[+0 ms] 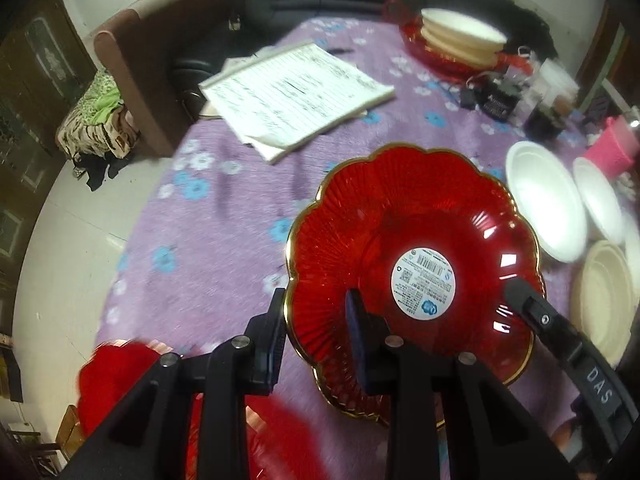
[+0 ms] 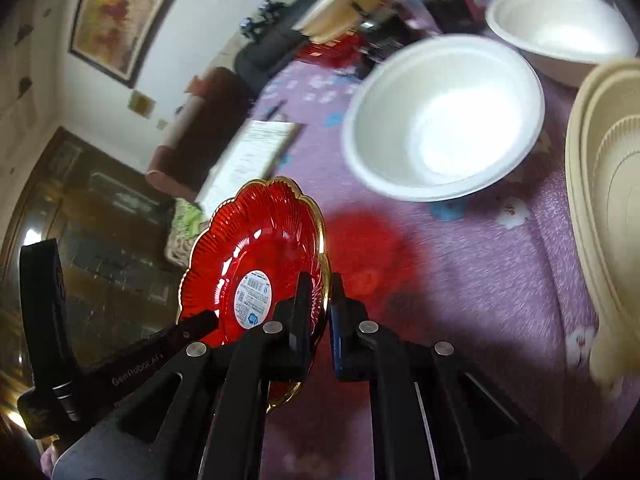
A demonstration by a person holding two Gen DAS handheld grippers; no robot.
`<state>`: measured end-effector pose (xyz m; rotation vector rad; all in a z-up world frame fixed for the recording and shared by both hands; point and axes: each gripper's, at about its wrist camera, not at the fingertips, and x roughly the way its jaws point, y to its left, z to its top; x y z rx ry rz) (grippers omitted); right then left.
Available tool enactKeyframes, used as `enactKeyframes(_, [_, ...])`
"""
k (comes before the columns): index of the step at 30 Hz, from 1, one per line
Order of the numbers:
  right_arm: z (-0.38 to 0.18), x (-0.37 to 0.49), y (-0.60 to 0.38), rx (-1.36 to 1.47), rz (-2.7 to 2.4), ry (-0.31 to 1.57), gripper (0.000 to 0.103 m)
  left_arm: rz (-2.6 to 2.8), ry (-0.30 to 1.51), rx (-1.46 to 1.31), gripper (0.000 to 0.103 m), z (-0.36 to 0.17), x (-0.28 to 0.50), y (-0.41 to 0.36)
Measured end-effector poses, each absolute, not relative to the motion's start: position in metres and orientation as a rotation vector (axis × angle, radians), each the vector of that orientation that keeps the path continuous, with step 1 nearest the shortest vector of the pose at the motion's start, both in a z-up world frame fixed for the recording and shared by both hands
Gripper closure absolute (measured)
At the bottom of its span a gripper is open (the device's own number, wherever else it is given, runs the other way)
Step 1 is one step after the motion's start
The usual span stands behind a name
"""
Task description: Organize plates and bowls
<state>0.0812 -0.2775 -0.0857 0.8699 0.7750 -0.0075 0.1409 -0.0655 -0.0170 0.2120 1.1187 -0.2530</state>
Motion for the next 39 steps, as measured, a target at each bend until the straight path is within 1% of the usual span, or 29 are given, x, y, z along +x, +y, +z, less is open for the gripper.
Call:
enactKeyframes(6, [-0.053, 0.055, -0.225, 0.799, 0.092, 0.732, 0.095, -0.215, 1.053, 0.2, 0.075, 0.012, 0.105, -0.013])
enactKeyframes(10, [-0.039, 0.041, -0.183, 0.73, 0.164, 0.727, 0.095, -0.171, 1.029, 0.172, 0.075, 0.017, 0.076, 0.032])
enactKeyframes(14, [-0.039, 0.031, -0.131, 0.612, 0.219, 0.764, 0.095, -0.107, 1.044, 0.134, 0.074, 0.001, 0.053, 0.075])
enactKeyframes(18, [-0.051, 0.03, -0.088, 0.479, 0.223, 0.813, 0.094, -0.074, 1.109, 0.067, 0.074, -0.028, 0.049, 0.106])
enactKeyframes(22, [-0.062, 0.033, -0.062, 0.364, 0.239, 0.833, 0.093, -0.045, 1.148, 0.051, 0.075, -0.05, 0.052, 0.118])
enactKeyframes(23, [-0.061, 0.032, -0.055, 0.312, 0.223, 0.825, 0.085, -0.036, 1.141, 0.053, 0.075, -0.052, 0.052, 0.119])
enactKeyframes(24, [-0.06, 0.031, -0.052, 0.277, 0.207, 0.816, 0.082, -0.036, 1.117, 0.061, 0.074, -0.05, 0.05, 0.119])
enactKeyframes(28, [-0.048, 0.022, -0.05, 0.217, 0.229, 0.758, 0.081, 0.048, 0.99, 0.143, 0.074, -0.036, 0.039, 0.111])
enactKeyframes(29, [-0.043, 0.019, -0.054, 0.218, 0.234, 0.73, 0.081, 0.07, 0.954, 0.163, 0.072, -0.032, 0.036, 0.107])
enactKeyframes(30, [-0.038, 0.015, -0.062, 0.225, 0.245, 0.694, 0.078, 0.088, 0.907, 0.184, 0.07, -0.026, 0.033, 0.101])
enactKeyframes(31, [-0.035, 0.012, -0.062, 0.228, 0.244, 0.675, 0.073, 0.095, 0.879, 0.193, 0.066, -0.024, 0.029, 0.099])
enactKeyframes(32, [-0.031, 0.008, -0.07, 0.238, 0.233, 0.649, 0.063, 0.101, 0.844, 0.202, 0.061, -0.02, 0.026, 0.093])
enactKeyframes(33, [-0.028, 0.006, -0.075, 0.251, 0.227, 0.631, 0.058, 0.103, 0.817, 0.207, 0.058, -0.016, 0.022, 0.089])
enactKeyframes(34, [-0.025, 0.002, -0.086, 0.272, 0.218, 0.604, 0.057, 0.1, 0.796, 0.209, 0.054, -0.013, 0.023, 0.089])
enactKeyframes(35, [-0.023, 0.0, -0.093, 0.275, 0.2, 0.587, 0.057, 0.099, 0.774, 0.215, 0.053, -0.011, 0.021, 0.084])
enactKeyframes(39, [-0.018, -0.011, -0.116, 0.251, 0.121, 0.528, 0.057, 0.055, 0.723, 0.229, 0.052, 0.0, 0.014, 0.058])
